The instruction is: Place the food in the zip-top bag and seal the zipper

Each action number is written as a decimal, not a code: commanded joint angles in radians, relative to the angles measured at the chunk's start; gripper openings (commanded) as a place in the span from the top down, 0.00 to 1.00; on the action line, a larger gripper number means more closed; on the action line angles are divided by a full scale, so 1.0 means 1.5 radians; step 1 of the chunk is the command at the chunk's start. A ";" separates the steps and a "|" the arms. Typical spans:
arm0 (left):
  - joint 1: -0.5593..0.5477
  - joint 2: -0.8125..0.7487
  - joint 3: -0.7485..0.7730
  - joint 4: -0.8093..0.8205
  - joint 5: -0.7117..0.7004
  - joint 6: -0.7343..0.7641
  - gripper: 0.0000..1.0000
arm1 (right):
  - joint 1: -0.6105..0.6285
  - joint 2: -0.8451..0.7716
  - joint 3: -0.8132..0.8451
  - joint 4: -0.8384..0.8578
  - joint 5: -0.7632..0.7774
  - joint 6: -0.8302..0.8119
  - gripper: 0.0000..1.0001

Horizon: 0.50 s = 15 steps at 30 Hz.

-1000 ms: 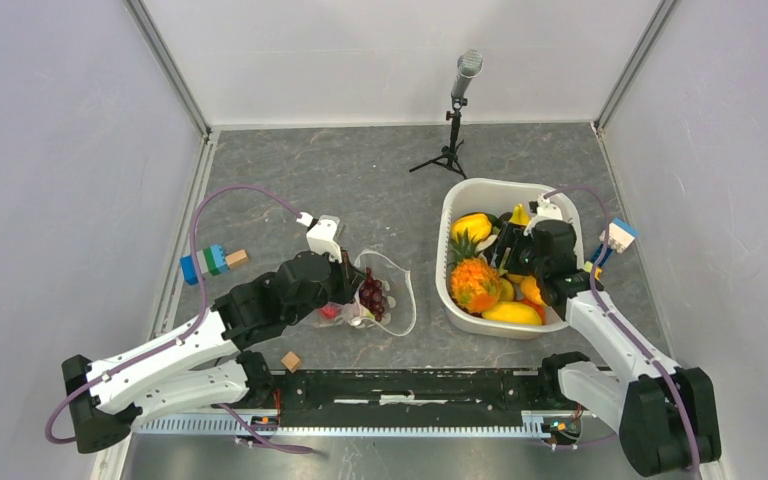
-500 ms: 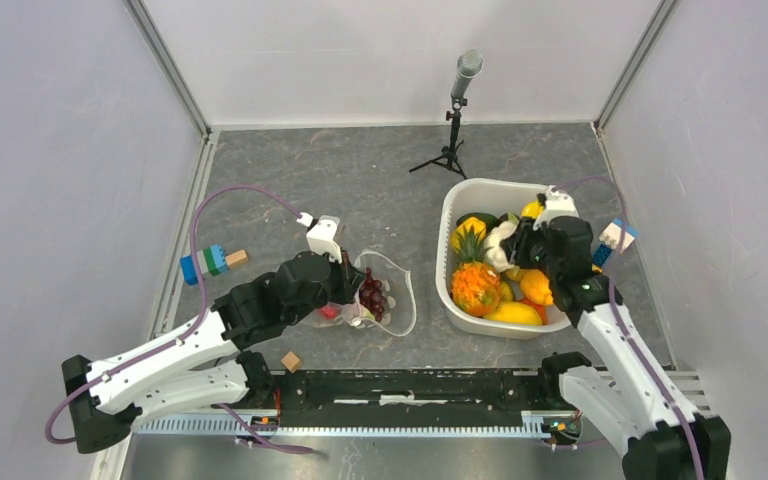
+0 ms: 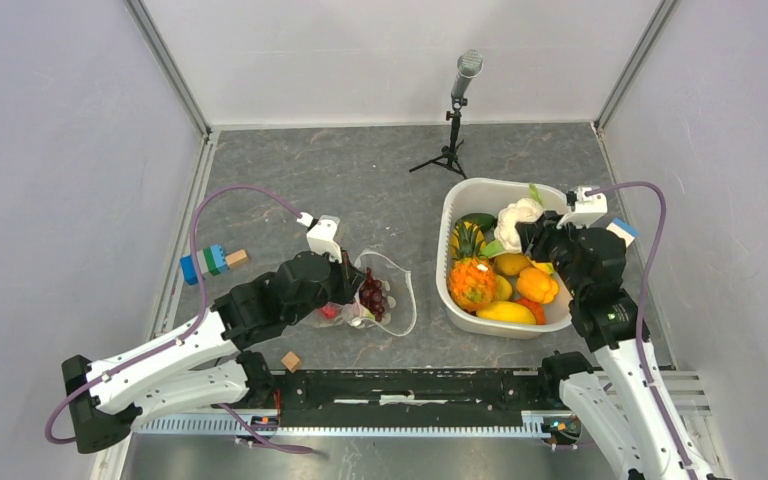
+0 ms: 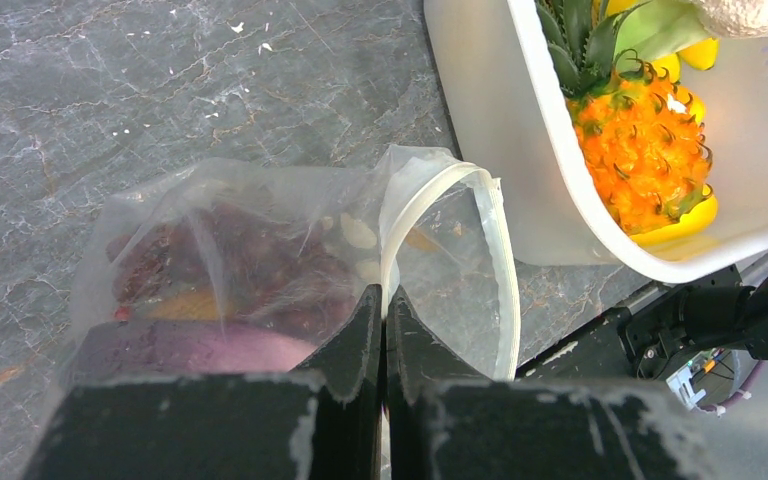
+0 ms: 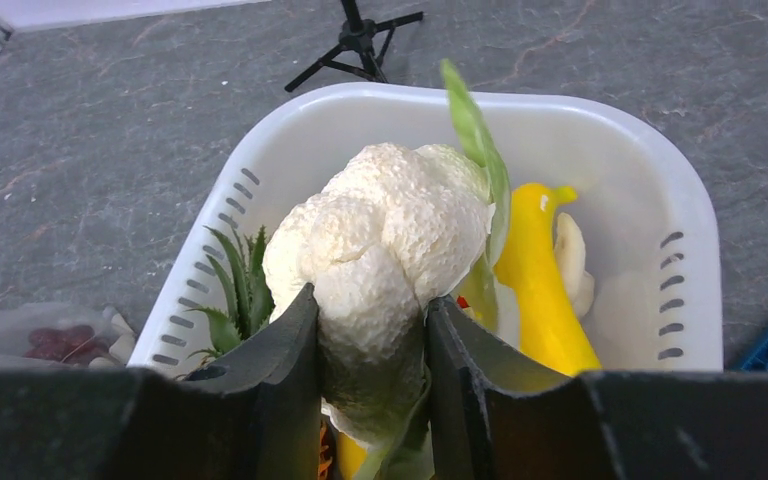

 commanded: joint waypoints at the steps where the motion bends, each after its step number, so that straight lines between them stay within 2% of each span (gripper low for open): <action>1: 0.005 -0.009 0.003 0.014 -0.002 0.002 0.96 | -0.001 -0.017 0.006 0.071 -0.088 -0.008 0.86; 4: 0.004 -0.009 0.004 0.014 -0.003 0.001 0.96 | -0.001 -0.055 -0.002 0.123 -0.138 -0.001 0.86; 9: 0.004 -0.007 0.004 0.015 -0.002 0.002 0.96 | -0.001 -0.121 -0.006 0.170 -0.138 0.002 0.86; 12: 0.005 -0.004 0.005 0.016 0.000 0.000 0.96 | -0.001 -0.115 0.009 0.174 -0.208 0.014 0.86; 15: 0.005 -0.002 0.005 0.019 0.001 0.001 0.97 | -0.002 -0.116 -0.006 0.241 -0.272 0.064 0.86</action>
